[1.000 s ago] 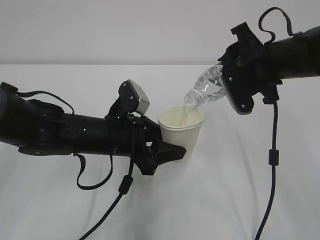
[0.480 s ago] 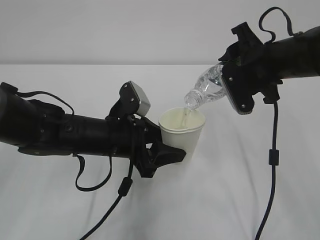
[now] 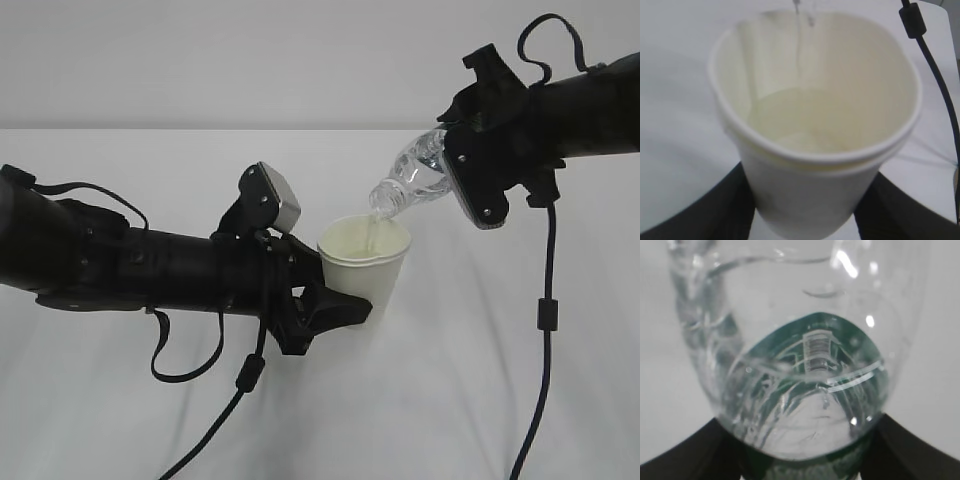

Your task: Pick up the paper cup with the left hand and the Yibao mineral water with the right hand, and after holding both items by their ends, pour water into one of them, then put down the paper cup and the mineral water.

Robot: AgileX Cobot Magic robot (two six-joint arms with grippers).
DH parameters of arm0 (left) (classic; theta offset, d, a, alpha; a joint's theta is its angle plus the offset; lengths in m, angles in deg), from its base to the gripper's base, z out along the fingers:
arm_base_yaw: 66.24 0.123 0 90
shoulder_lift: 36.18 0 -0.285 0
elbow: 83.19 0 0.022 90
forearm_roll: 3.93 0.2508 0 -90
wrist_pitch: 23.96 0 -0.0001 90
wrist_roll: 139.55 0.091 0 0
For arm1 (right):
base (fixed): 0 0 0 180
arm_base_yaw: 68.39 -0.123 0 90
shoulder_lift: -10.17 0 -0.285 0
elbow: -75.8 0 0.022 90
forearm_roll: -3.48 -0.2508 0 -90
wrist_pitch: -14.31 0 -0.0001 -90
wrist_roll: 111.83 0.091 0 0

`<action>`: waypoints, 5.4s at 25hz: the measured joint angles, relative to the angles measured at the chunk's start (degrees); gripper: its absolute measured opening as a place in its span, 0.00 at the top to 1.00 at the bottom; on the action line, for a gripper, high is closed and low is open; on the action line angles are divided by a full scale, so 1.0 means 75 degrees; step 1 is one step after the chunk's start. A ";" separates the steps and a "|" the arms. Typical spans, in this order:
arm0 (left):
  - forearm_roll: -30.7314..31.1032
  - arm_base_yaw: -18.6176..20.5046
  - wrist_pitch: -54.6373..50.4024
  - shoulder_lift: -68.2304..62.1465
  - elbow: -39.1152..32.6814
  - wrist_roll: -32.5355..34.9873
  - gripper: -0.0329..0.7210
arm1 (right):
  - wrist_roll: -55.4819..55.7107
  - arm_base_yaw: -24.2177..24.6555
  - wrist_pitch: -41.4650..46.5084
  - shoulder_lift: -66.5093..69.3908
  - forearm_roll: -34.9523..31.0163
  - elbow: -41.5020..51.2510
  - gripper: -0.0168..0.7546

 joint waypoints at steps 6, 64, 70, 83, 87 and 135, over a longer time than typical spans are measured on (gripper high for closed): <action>-0.0179 0.0000 0.0000 0.0000 0.0000 0.0000 0.42 | 0.0390 0.0000 -0.0060 0.0000 0.0000 0.0000 0.39; -0.1387 0.1922 0.0018 0.0224 0.0000 0.0601 0.42 | 0.6726 0.1051 -0.2136 0.0718 -0.4710 0.0000 0.40; -0.1519 0.1990 -0.0041 0.0240 0.0000 0.0601 0.42 | 0.5190 0.1138 -0.2438 0.0718 -0.6543 0.0168 0.40; -0.2174 0.2610 -0.0247 0.0240 0.0000 0.0615 0.42 | 0.2016 0.1512 -0.5425 0.1213 -1.1122 0.1914 0.40; -0.2403 0.2825 -0.0547 0.0240 -0.0015 0.0737 0.42 | 0.1851 0.1512 -0.5920 0.1603 -1.1337 0.2036 0.40; -0.6978 0.3054 0.1516 -0.1758 -0.0670 0.4101 0.42 | 0.0476 0.1512 -0.7018 0.3802 -1.3064 0.2036 0.40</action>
